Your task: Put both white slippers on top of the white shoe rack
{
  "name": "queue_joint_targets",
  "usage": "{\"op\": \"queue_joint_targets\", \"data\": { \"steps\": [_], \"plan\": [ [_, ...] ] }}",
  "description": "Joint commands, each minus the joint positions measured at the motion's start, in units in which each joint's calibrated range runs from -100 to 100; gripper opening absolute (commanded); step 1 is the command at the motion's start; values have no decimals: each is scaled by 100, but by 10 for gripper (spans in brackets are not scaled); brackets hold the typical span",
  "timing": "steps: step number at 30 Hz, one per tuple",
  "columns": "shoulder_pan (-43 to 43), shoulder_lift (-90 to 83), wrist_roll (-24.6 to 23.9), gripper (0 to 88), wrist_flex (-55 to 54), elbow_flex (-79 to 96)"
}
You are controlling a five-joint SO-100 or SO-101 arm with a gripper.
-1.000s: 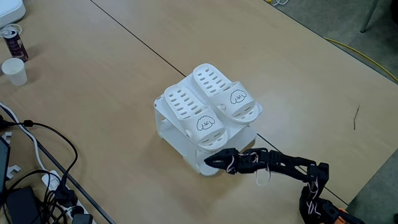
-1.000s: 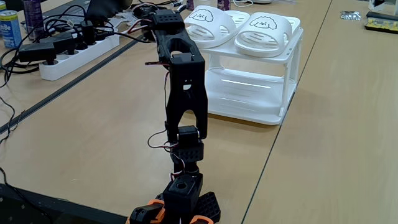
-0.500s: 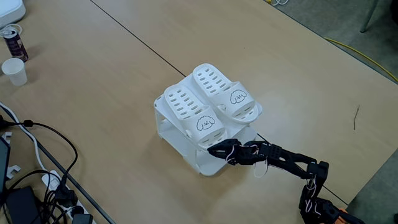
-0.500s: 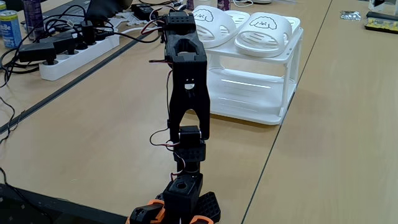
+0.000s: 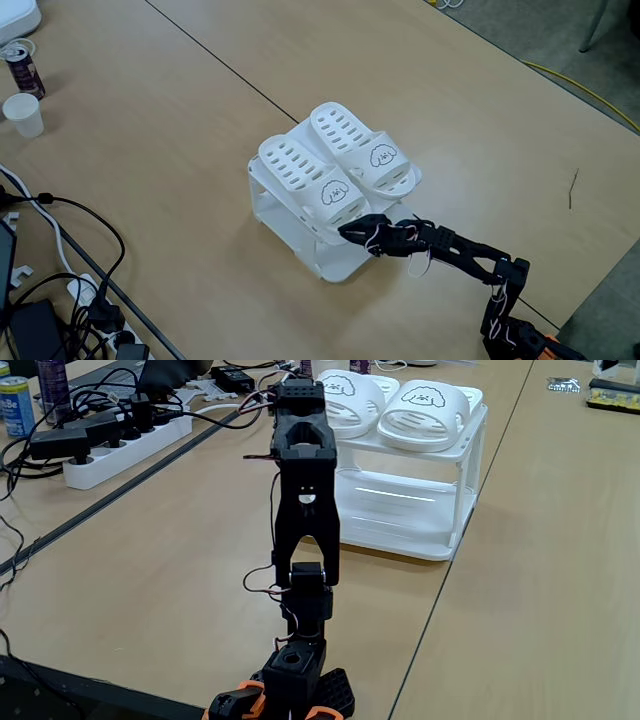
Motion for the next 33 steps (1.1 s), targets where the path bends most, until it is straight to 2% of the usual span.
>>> {"op": "queue_joint_targets", "data": {
  "steps": [1,9,12,16,20,28,33],
  "plan": [
    [95,-158,42,7,37,-77],
    [-3,-217,42,7,37,-141],
    [-275,-486,42,7,37,-150],
    [-217,-991,42,7,37,-159],
    [556,-1563,42,7,37,-105],
    [2702,-1799,42,7,37,-114],
    [3261,-1790,42,7,37,211]
  ]
}}
